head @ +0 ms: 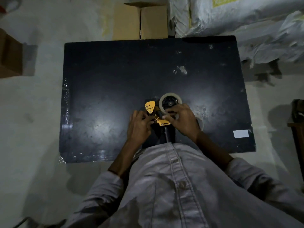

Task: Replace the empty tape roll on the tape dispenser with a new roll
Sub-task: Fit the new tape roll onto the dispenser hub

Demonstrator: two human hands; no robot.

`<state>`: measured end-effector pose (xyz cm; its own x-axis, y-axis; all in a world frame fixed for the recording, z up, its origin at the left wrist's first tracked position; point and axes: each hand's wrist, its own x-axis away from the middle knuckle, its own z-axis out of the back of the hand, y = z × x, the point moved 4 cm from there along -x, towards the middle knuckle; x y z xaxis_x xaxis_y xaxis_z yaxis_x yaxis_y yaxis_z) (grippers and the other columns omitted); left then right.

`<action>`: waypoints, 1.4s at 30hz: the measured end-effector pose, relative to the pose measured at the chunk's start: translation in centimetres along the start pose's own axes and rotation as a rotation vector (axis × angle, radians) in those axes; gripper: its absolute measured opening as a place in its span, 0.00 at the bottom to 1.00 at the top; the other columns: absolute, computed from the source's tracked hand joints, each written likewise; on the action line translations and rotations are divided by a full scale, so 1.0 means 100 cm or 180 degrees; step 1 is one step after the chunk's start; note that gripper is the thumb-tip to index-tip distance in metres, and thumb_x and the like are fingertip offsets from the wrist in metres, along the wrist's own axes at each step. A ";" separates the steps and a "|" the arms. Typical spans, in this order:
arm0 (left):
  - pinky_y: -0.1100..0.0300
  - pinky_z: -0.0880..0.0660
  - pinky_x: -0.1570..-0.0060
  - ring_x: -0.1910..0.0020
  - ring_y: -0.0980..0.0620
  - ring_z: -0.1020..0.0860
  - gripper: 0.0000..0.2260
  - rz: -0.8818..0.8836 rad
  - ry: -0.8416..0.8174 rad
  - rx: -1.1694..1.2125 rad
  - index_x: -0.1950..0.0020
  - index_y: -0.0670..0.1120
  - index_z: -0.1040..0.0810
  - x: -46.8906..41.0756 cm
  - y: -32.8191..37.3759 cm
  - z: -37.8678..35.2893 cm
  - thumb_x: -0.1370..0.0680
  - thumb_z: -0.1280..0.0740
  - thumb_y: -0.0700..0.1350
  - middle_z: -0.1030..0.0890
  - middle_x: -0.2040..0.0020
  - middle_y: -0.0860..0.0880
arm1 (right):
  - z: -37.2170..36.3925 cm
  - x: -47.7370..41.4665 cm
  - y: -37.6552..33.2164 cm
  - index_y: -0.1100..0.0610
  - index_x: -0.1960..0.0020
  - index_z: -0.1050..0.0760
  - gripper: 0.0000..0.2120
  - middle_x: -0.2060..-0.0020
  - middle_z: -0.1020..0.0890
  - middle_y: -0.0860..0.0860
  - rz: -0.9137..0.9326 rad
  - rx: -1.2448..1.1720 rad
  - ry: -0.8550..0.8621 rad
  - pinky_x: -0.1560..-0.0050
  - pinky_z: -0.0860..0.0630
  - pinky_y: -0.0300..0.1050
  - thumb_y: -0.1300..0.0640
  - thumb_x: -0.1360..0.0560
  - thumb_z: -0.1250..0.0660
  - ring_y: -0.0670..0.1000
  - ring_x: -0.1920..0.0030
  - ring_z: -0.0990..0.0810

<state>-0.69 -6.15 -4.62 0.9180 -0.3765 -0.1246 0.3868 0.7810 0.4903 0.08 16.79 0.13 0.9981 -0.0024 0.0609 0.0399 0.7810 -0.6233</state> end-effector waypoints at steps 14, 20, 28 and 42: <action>0.48 0.33 0.54 0.51 0.42 0.25 0.04 0.0003 0.0214 -0.0649 0.48 0.45 0.14 -0.005 0.011 -0.008 0.20 0.26 0.37 0.20 0.51 0.44 | -0.028 0.015 0.006 0.55 0.40 0.10 0.19 0.50 0.11 0.57 0.0007 0.0278 -0.0333 0.48 0.15 0.54 0.56 0.30 0.13 0.60 0.52 0.12; 0.49 0.30 0.55 0.50 0.42 0.25 0.05 0.0229 0.0087 -0.0362 0.50 0.44 0.15 0.015 0.016 -0.013 0.23 0.25 0.36 0.20 0.51 0.44 | -0.019 0.013 0.003 0.55 0.39 0.10 0.18 0.48 0.10 0.55 0.0066 0.0342 -0.0479 0.45 0.15 0.55 0.54 0.28 0.14 0.59 0.47 0.12; 0.40 0.22 0.44 0.40 0.45 0.25 0.09 0.1185 0.0503 0.0525 0.37 0.46 0.14 0.012 -0.001 -0.005 0.16 0.29 0.42 0.17 0.44 0.46 | 0.003 -0.027 -0.004 0.52 0.17 0.36 0.54 0.23 0.31 0.60 -0.0768 0.0816 0.0098 0.31 0.26 0.57 0.27 0.32 0.21 0.63 0.25 0.32; 0.33 0.34 0.23 0.18 0.31 0.38 0.29 0.0665 -0.0409 0.0016 0.34 0.55 0.11 -0.076 -0.006 -0.032 0.31 0.17 0.66 0.33 0.15 0.40 | -0.001 -0.078 0.007 0.51 0.12 0.37 0.63 0.22 0.29 0.58 -0.0618 0.0430 -0.1259 0.23 0.27 0.52 0.45 0.40 0.08 0.61 0.22 0.27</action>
<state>-7.62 -2.14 -6.74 0.9592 -0.2677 0.0907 0.1890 0.8461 0.4983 -7.63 17.31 -0.82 0.8775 0.0613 0.4757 0.1918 0.8641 -0.4652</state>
